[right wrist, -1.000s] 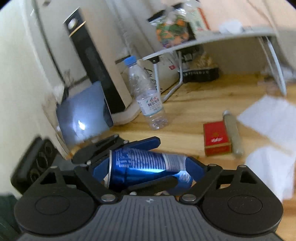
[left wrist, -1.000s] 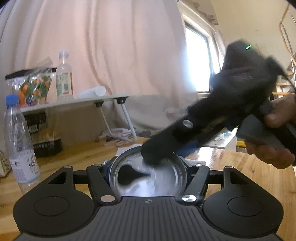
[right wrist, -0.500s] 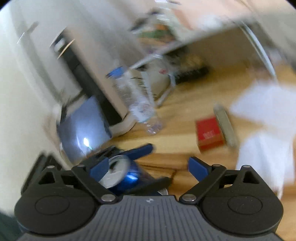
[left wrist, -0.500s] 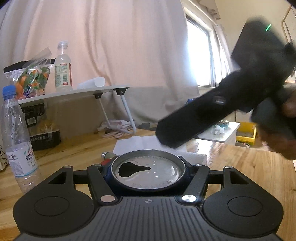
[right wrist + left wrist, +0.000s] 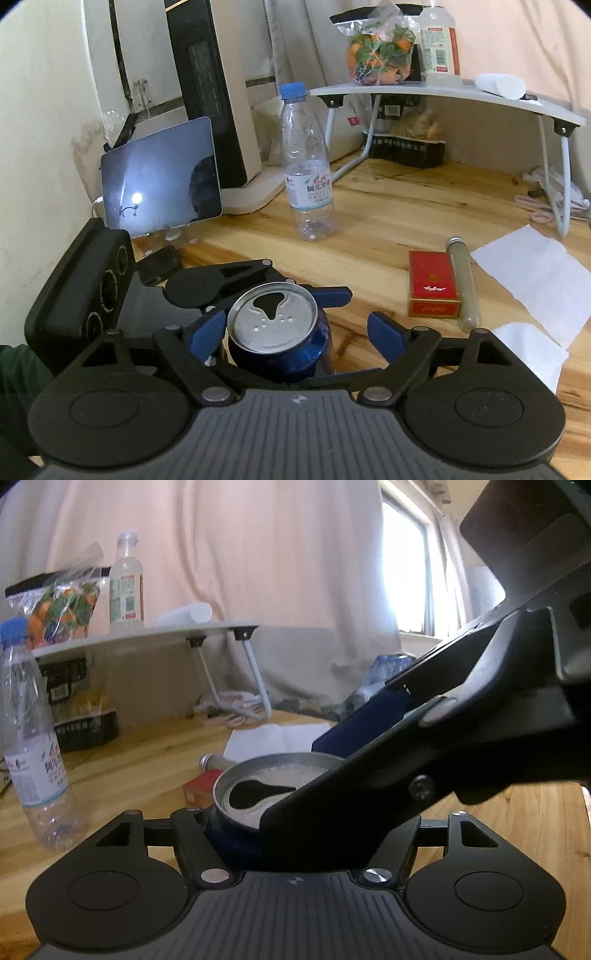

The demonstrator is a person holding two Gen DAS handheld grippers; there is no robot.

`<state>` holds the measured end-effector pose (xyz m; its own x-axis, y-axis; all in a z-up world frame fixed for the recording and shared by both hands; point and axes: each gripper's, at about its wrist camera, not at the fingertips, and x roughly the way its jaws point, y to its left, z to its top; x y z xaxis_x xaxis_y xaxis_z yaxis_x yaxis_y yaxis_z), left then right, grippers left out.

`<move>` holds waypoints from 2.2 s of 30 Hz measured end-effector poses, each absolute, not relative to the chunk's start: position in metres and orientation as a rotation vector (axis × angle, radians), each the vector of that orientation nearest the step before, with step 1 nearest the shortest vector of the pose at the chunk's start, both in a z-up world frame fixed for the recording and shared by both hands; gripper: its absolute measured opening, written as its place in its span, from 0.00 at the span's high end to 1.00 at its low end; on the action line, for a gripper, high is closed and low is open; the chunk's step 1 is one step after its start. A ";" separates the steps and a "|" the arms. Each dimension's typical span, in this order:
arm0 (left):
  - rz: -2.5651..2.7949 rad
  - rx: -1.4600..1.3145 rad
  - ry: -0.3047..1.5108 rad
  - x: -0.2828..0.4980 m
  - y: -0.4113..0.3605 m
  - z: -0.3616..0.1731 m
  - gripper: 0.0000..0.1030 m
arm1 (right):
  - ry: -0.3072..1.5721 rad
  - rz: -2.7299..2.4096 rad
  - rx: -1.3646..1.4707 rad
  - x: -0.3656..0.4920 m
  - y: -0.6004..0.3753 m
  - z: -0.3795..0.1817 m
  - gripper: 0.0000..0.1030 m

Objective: Clean container

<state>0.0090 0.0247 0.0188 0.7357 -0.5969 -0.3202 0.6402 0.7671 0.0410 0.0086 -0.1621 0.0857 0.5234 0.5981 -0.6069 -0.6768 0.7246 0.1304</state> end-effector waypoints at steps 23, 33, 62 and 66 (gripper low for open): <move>-0.636 0.123 0.374 0.011 0.031 0.014 0.32 | 0.662 0.712 -0.086 0.025 -0.174 0.075 0.25; -0.379 0.006 0.387 0.037 0.067 0.022 0.31 | 0.512 0.542 0.126 0.002 -0.236 0.075 0.00; 0.066 -0.040 0.520 0.082 0.099 0.009 0.21 | 0.643 0.648 0.127 -0.023 -0.224 0.002 0.00; 0.067 -0.043 0.497 0.059 0.091 0.014 0.07 | 0.633 0.577 0.115 -0.023 -0.228 0.004 0.00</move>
<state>0.0588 0.0906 0.0143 0.8768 0.0535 -0.4779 -0.0742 0.9969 -0.0246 -0.0227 -0.2282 0.0039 0.6554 0.5418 -0.5263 -0.4735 0.8376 0.2725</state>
